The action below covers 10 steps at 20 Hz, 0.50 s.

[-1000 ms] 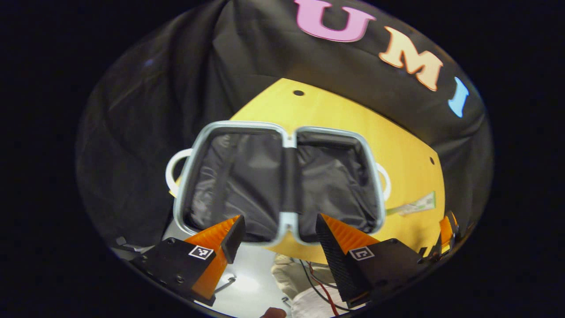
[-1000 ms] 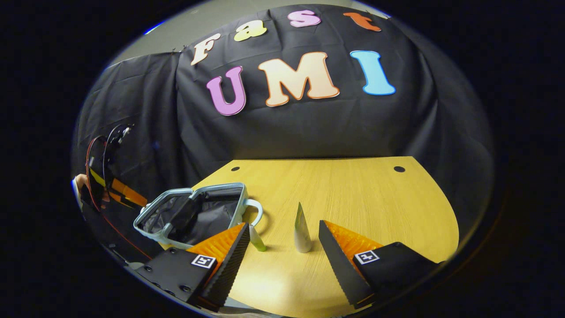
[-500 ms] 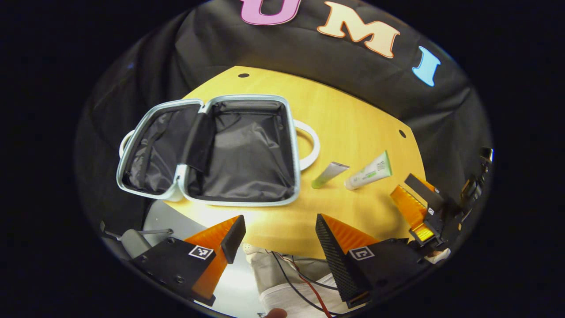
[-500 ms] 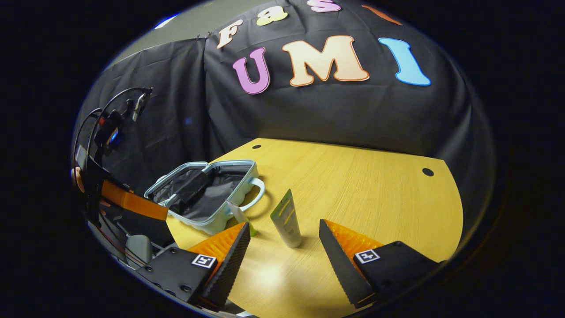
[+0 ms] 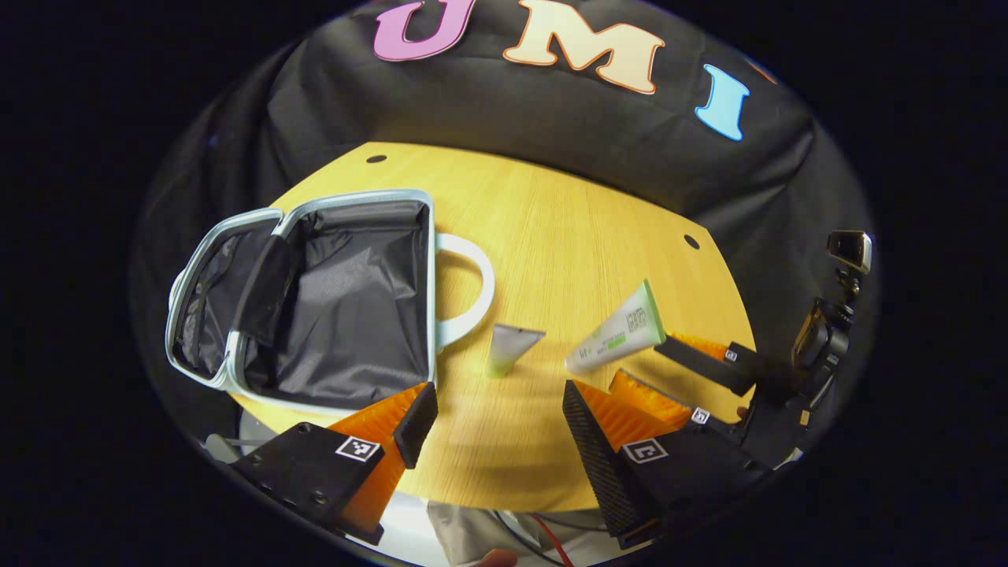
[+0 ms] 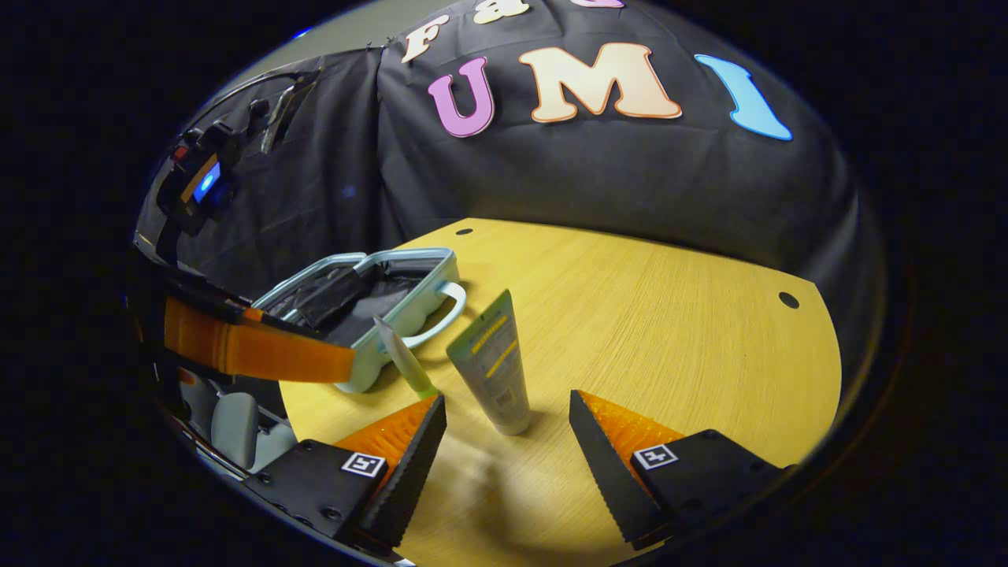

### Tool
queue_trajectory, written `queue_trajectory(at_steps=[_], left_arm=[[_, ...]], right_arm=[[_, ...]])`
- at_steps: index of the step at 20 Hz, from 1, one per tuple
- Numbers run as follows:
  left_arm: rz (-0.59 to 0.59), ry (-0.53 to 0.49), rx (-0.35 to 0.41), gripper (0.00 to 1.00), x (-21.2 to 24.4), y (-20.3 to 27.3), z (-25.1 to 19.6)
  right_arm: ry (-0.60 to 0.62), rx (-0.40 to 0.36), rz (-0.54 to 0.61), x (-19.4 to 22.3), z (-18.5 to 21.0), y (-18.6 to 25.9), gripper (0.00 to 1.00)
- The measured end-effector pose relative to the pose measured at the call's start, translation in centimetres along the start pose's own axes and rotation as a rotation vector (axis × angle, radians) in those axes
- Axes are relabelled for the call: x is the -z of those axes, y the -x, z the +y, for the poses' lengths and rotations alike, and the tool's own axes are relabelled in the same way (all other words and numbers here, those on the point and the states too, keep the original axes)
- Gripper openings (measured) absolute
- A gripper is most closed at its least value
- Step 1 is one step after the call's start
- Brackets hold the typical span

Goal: First open the suitcase, pack the skin care products into it, and then close the suitcase.

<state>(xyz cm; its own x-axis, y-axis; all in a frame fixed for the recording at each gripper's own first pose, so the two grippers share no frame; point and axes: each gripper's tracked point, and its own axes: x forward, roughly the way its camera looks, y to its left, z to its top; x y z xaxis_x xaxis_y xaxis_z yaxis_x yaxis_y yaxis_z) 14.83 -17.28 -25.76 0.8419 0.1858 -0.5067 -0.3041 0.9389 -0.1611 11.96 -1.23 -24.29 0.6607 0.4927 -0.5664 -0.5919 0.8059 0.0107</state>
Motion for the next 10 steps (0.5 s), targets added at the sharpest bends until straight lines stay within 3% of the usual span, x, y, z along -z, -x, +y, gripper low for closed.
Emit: queue_trajectory(at_steps=[1, 2, 4, 5, 6, 10], left_arm=[[-0.024, 0.0, 0.009, 0.95, -0.2, -1.0, -0.3], [-0.049, -0.003, -0.001, 0.95, -0.4, -1.9, 0.0], [-0.083, -0.012, -0.02, 0.95, -0.5, -3.4, 0.5], [-0.08, -0.014, -0.018, 0.95, -0.3, -4.2, 0.4], [-0.098, -0.02, -0.012, 0.95, -0.4, -4.9, 0.3], [-0.133, -0.041, -0.025, 0.91, -0.7, -7.1, -0.3]], right_arm=[[-0.005, -0.003, 0.011, 0.6, 0.0, -0.4, 0.93], [-0.01, -0.004, 0.016, 1.0, -0.1, -0.7, 0.98], [-0.017, -0.012, 0.019, 1.3, 0.0, -1.5, 0.98], [-0.019, -0.016, 0.019, 1.5, 0.1, -1.8, 0.94], [-0.021, -0.02, 0.015, 1.6, 0.1, -2.3, 0.98], [-0.035, -0.039, 0.015, 1.7, 0.3, -4.3, 0.98]])
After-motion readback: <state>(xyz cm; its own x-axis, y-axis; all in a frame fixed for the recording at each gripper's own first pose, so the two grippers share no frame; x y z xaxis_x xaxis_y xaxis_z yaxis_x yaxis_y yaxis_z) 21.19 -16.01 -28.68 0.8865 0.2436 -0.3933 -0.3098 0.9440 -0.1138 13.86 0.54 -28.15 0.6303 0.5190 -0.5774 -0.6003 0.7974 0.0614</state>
